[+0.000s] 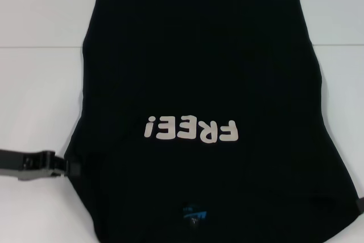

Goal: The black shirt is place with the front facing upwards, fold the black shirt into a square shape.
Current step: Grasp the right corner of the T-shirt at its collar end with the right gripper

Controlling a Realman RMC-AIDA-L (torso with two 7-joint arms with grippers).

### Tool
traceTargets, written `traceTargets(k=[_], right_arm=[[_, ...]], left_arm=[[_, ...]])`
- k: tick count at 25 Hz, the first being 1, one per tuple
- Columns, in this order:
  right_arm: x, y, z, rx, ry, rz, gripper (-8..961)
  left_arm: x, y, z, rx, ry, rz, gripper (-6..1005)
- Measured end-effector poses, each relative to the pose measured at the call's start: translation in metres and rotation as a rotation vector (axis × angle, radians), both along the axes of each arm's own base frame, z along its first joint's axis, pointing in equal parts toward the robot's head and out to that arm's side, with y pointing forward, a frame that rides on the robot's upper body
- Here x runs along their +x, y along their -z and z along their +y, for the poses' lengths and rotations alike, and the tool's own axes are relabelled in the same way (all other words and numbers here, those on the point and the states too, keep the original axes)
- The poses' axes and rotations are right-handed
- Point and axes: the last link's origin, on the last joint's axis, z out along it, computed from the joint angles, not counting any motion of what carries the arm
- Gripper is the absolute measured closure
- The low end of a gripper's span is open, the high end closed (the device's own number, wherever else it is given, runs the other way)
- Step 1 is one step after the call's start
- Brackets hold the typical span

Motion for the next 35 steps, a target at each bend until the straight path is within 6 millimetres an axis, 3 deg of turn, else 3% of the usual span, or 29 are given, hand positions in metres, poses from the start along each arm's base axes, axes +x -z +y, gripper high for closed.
traceTargets(k=[20, 25, 28, 35], right_arm=[[0.015, 0.012, -0.005, 0.024, 0.059, -0.041, 827], [0.026, 0.004, -0.008, 0.066, 0.090, -0.046, 619], [0.031, 0.001, -0.010, 0.080, 0.102, -0.056, 380], [0.031, 0.004, -0.010, 0.082, 0.105, -0.056, 107]], left_arm=[[-0.002, 0.004, 0.000, 0.009, 0.023, 0.019, 966], [-0.001, 0.006, 0.002, 0.012, 0.030, 0.026, 966], [-0.001, 0.006, 0.003, 0.012, 0.032, 0.026, 966], [-0.001, 0.006, 0.004, 0.017, 0.031, 0.030, 966]])
